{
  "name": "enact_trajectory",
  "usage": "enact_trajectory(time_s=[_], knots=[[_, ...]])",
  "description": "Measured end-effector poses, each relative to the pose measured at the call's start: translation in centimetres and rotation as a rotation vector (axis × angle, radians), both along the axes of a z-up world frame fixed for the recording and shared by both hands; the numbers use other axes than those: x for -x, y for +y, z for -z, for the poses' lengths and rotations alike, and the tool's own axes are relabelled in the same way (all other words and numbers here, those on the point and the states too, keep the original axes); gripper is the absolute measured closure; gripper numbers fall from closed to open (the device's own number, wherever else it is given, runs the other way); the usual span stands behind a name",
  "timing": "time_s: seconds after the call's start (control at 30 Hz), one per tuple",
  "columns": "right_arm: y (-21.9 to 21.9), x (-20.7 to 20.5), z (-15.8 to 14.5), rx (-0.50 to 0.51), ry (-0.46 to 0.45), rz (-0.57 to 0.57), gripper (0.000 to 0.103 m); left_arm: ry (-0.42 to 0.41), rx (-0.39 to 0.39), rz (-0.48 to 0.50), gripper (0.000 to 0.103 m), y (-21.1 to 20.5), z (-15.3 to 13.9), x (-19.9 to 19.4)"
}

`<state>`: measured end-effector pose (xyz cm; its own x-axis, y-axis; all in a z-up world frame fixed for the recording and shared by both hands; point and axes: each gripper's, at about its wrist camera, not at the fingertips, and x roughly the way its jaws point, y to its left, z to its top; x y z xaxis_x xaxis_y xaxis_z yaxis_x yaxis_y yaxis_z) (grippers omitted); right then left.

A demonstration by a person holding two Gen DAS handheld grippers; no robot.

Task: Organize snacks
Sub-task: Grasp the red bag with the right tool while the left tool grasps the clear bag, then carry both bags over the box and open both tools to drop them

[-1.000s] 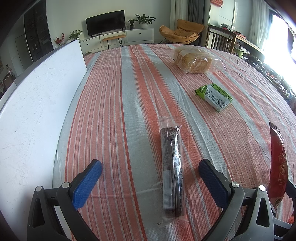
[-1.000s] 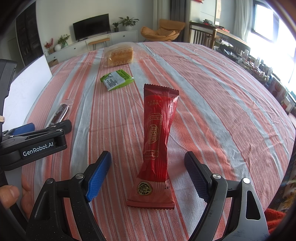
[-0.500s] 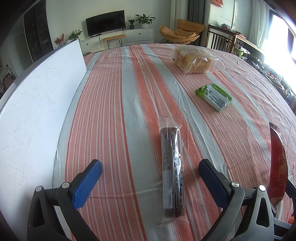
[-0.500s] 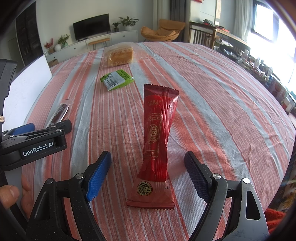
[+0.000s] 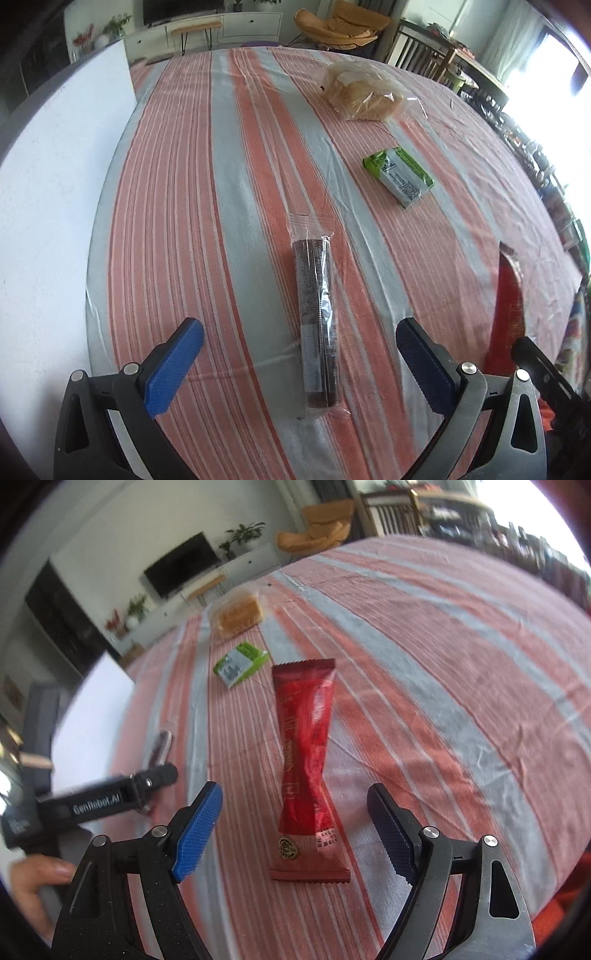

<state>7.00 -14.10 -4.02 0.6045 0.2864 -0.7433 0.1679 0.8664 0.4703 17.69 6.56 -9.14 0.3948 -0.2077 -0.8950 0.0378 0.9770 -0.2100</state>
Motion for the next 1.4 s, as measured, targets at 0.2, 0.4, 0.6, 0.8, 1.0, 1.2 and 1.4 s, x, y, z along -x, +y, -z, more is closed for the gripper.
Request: enact_trajectory(time_s=[0.2,0.4,0.6,0.8,1.0,1.2,1.4], knots=[[-0.2,-3.7,-1.1,0.051,0.139,-0.098,0.021,-0.046,-0.193,0.057,0.027,-3.0,0.1,0.1],[2.6,-4.4,-0.3,0.282,0.161,-0.172,0.088,-0.099,-0.134,0.096,0.085,-2.9,-1.3,2.4],[1.7,-1.9,-4.9,0.09,0.063,-0.144,0.089,-0.169,0.126,0.118,0.086,-0.5,-7.5,8.3],[8.8,-1.2,-13.6,-0.058,-0.078,-0.333,0.09,-0.348,0.224,0.032,0.085,6.3,-16.4,14.4],[22.5,0.1,-16.9,-0.157,-0.119,-0.632,0.09,-0.411,0.037,-0.237,0.085,17.2,-18.1,17.5],[30.1,0.0,-13.4,-0.188,-0.068,-0.765,0.069,-0.327,-0.223,-0.442,0.023,22.2,-14.3,18.1],[24.3,-0.5,-11.6,-0.011,-0.151,-0.63,0.05,-0.354,-0.321,-0.348,0.019,18.0,-13.5,16.8]])
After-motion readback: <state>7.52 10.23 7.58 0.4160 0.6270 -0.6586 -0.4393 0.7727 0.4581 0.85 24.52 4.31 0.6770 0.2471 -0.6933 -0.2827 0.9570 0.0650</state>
